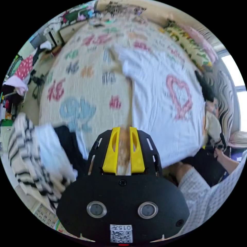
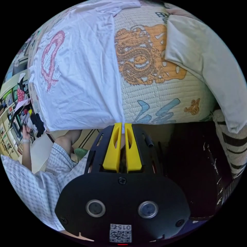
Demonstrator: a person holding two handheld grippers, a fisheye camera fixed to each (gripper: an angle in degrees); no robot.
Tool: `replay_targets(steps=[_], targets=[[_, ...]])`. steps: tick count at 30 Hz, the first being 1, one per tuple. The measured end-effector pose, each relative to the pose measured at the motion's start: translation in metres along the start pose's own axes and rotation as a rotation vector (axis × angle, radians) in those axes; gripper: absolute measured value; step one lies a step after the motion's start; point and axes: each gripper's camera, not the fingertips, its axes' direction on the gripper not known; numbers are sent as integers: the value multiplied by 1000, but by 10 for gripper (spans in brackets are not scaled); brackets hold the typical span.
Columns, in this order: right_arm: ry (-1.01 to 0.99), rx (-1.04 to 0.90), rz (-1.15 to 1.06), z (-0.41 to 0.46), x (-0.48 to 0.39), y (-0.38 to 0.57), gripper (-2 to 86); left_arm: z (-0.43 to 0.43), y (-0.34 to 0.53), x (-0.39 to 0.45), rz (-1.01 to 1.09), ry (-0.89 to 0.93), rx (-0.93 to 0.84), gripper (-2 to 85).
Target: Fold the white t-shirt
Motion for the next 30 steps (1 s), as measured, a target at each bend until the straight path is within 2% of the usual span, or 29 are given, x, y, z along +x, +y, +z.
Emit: replay_targets(steps=[2, 5, 8, 9, 10, 11, 13, 15, 18, 20, 23, 25, 28, 30], targets=[[-8, 7, -31, -6, -8, -2, 9, 15, -62, -16, -66, 129, 145, 87], [-6, 4, -105, -16, -27, -7, 8, 48, -119, -42, -180, 306, 204, 78], [-15, 29, -174, -34, -41, -8, 2, 64, -133, -65, -265, 363, 185, 27], [-22, 34, -195, -41, -44, -8, -1, 60, -130, -69, -271, 384, 219, 17], [-24, 38, -211, -48, -44, -6, -4, 46, -122, -72, -233, 452, 324, 5], [-23, 39, -215, -51, -44, -5, -4, 36, -112, -77, -231, 463, 359, 0], [-45, 37, -205, -60, -37, -2, -7, 33, -94, -90, -317, 381, 298, -1], [-65, 36, -180, -65, -30, 0, -8, 39, -78, -109, -388, 372, 264, 3], [-90, 28, -152, -72, -21, 5, -9, 40, -77, -144, -512, 496, 358, 60], [-86, 30, -148, -78, -19, 8, -9, 50, -107, -151, -470, 590, 318, 92], [-101, 29, -143, -88, -19, 10, -9, 54, -143, -127, -287, 547, 187, 61], [-110, 29, -144, -97, -23, 9, -9, 47, -145, -120, -280, 488, 176, 23], [-105, 35, -172, -109, -31, 9, -9, 28, -115, -134, -437, 476, 348, 2], [-100, 40, -186, -117, -35, 9, -8, 35, -101, -143, -537, 503, 326, 5]])
